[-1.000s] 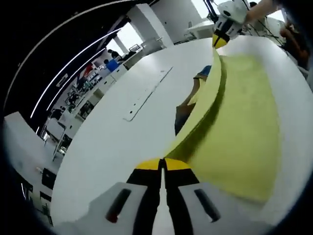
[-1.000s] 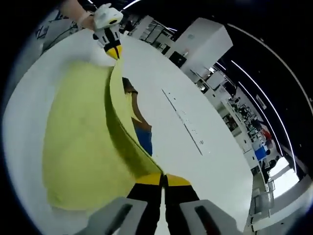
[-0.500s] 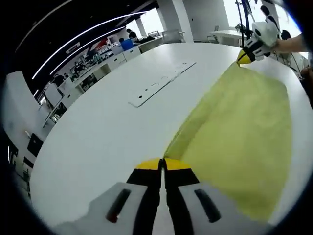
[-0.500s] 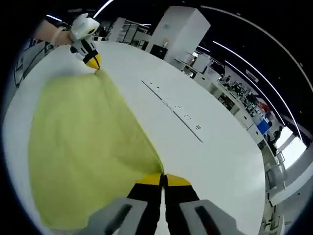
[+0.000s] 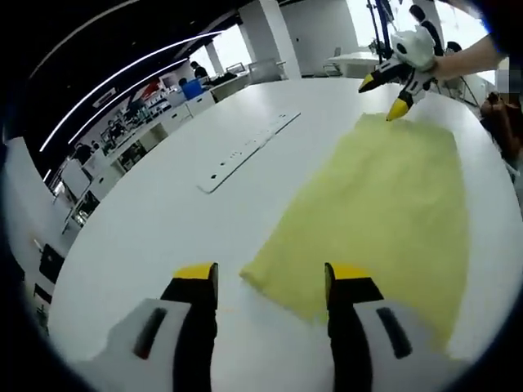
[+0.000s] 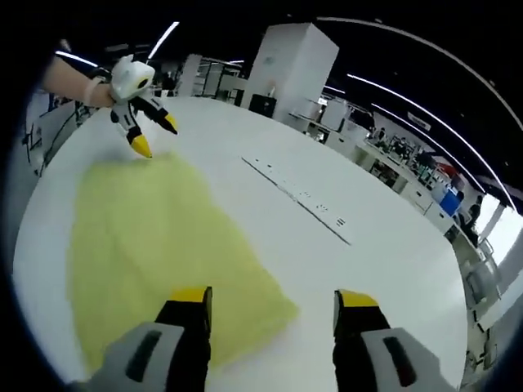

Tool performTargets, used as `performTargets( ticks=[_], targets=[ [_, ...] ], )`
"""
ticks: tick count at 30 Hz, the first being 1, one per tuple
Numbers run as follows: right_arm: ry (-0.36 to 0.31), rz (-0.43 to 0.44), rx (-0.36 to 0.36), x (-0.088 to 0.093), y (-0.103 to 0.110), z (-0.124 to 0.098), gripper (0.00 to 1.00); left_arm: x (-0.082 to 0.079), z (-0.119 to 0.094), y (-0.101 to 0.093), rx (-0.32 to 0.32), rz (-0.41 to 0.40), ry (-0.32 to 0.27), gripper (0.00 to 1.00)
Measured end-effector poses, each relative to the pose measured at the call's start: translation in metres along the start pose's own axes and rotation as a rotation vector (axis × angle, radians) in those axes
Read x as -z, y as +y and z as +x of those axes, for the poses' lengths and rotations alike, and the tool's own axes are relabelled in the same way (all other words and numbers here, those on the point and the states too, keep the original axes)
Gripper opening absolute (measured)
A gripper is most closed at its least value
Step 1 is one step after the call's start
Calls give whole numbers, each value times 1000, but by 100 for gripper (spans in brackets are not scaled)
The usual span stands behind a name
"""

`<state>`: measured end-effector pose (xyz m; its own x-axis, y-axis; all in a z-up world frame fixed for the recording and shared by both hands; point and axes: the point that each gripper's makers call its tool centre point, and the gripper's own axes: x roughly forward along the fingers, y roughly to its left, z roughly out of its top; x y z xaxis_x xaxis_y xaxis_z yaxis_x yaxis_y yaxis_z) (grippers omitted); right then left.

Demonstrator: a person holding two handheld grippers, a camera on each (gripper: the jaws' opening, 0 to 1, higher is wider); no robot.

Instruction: Fold the garment on the visible template until the final outline fits inside the template.

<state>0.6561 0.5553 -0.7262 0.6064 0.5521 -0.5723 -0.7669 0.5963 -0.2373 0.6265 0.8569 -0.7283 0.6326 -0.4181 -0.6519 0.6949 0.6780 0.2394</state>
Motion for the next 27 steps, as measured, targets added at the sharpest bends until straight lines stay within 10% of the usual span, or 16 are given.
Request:
performTargets(
  ticks=[10, 27],
  targets=[
    [-97, 237, -27, -9, -3, -17, 83, -8, -22, -10, 52, -104, -64, 78],
    [-110, 297, -28, -9, -3, -43, 88, -22, -57, -12, 30, -263, -209, 92]
  ],
)
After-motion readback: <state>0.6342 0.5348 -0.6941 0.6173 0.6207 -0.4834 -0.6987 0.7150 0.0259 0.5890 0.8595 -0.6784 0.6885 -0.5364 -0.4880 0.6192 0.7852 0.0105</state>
